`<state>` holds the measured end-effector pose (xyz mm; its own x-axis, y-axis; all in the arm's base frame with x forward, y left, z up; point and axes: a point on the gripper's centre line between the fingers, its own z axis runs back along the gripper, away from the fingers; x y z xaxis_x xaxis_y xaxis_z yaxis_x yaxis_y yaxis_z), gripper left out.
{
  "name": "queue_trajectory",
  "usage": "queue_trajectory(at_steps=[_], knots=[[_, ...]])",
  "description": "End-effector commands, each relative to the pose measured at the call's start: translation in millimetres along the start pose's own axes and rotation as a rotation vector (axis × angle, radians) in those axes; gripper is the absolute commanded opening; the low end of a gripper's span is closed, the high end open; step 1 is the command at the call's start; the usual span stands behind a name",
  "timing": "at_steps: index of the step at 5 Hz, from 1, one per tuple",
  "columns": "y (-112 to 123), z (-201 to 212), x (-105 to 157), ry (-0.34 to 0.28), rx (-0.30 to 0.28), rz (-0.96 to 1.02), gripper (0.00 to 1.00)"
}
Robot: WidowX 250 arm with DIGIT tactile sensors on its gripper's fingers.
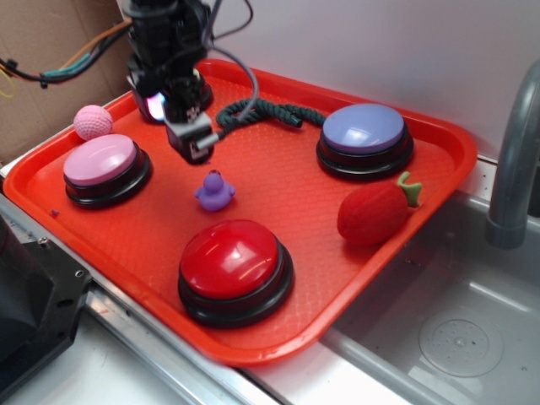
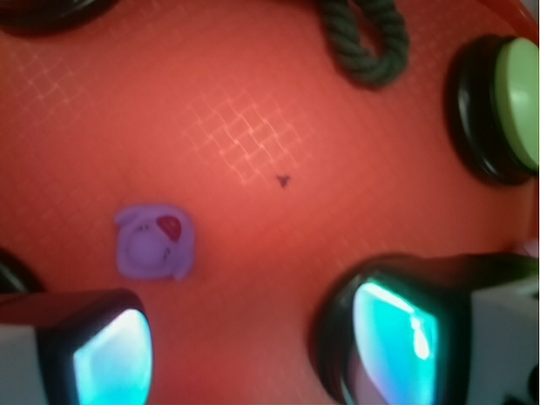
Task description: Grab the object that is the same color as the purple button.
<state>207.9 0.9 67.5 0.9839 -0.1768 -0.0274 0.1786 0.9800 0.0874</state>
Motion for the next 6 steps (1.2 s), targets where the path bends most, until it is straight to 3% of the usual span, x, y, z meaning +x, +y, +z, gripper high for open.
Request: queue_trajectory(at_steps=[1,2,4,5,6], knots=[[-8,-38,12,-0.017,-0.050,-0.069,1.00],[-20,-55,12,-0.005,-0.096,-0.086,1.00],[-51,-60,12,0.022,-0.085,-0.150,1.00],[-57,-25,12,-0.013,-0.023,-0.148,1.00],[-45,12,6,-0.089,-0.004,-0.099,1.00]])
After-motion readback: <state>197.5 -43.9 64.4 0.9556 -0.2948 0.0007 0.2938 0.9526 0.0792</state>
